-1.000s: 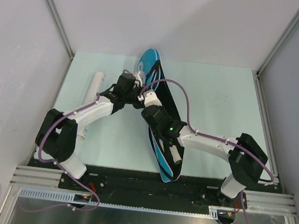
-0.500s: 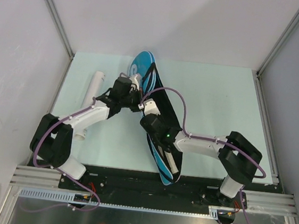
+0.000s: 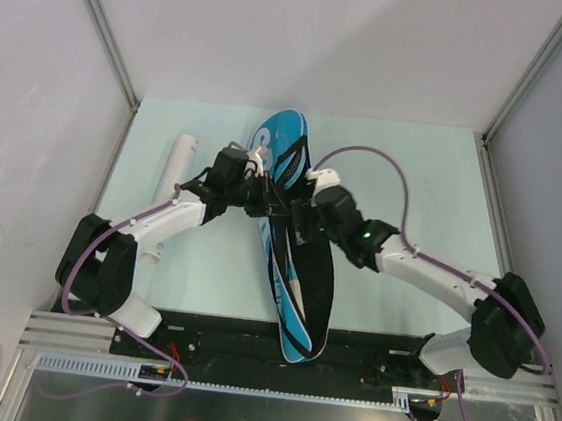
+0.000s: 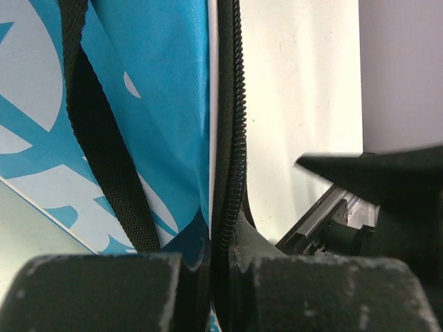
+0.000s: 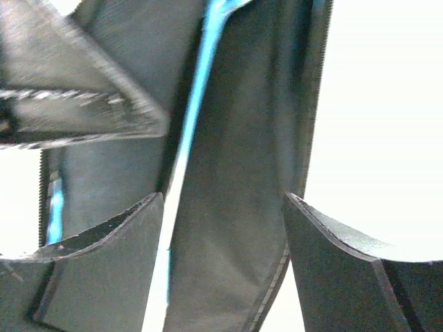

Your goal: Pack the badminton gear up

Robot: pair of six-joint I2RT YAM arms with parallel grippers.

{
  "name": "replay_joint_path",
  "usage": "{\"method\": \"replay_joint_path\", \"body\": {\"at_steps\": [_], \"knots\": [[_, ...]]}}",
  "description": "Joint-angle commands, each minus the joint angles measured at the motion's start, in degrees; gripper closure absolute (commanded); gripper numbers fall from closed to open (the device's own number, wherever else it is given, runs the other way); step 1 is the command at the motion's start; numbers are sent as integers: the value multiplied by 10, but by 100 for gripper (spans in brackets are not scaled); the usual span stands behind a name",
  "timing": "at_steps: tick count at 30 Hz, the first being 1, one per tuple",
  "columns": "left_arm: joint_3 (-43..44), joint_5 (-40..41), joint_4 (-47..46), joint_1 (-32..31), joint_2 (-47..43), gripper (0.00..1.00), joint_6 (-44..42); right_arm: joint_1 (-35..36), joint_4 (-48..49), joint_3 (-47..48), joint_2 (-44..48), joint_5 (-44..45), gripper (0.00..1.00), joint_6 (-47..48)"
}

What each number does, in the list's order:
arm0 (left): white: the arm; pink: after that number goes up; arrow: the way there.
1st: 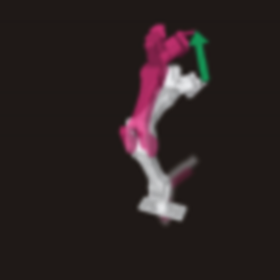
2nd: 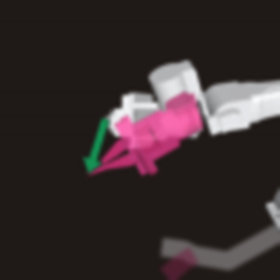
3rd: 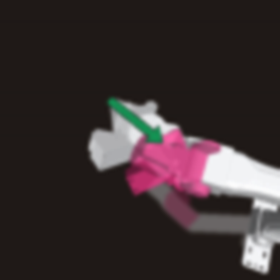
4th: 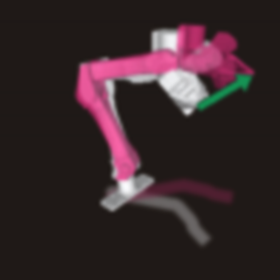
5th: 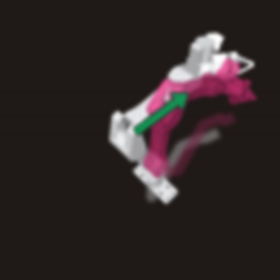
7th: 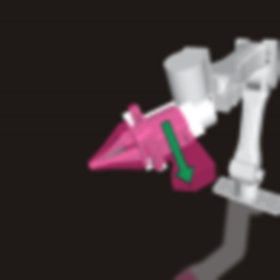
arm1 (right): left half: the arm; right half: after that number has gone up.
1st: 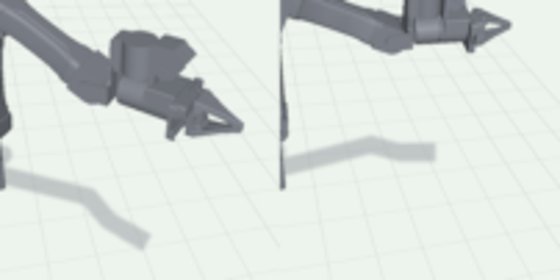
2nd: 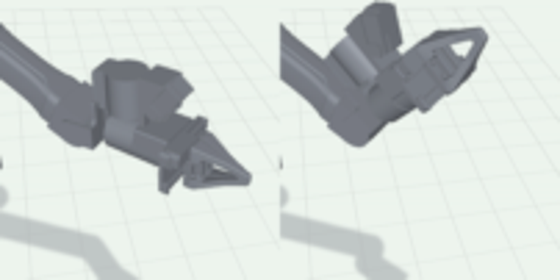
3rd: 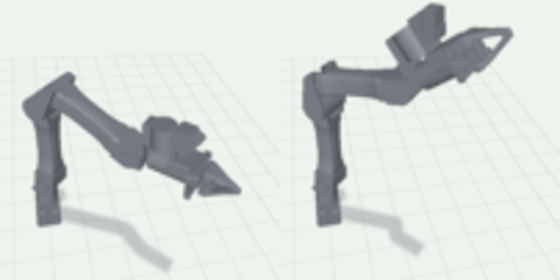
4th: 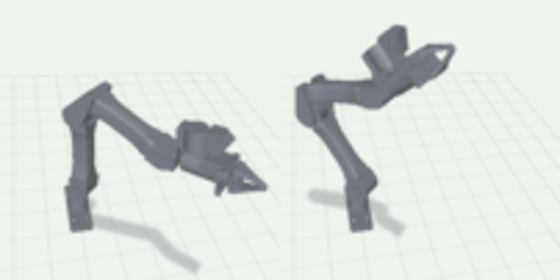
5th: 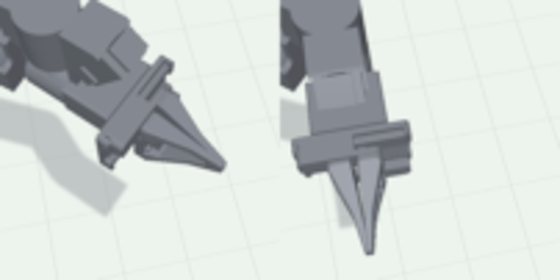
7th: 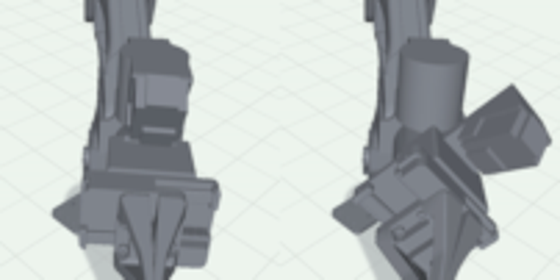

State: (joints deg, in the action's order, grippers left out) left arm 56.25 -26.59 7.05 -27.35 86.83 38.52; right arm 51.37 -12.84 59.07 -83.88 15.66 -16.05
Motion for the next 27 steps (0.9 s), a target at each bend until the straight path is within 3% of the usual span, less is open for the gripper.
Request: {"method": "replay_joint_path", "body": {"at_steps": [1,7,15,17,19,23,25,27], "knots": [[6,-35,-32,-5,-32,100,1,-97,-25,-37,41,-180,26,5],[5,-38,-32,-5,-36,100,2,-220,35,-86,14,-339,23,80],[4,-39,-32,-5,-40,100,1,-241,149,-85,-93,-440,32,99],[4,-38,-32,-4,-41,100,3,-232,170,-77,-109,-430,41,81],[3,-33,-32,-4,-45,100,5,-225,180,-73,-110,-424,58,66],[1,-25,-32,-4,-47,100,18,-195,192,-47,-97,-393,79,57],[3,-22,-32,-4,-46,100,23,-180,165,-13,-91,-363,96,65],[3,-21,-32,-4,-45,100,25,-158,135,12,-84,-326,100,74]]}}
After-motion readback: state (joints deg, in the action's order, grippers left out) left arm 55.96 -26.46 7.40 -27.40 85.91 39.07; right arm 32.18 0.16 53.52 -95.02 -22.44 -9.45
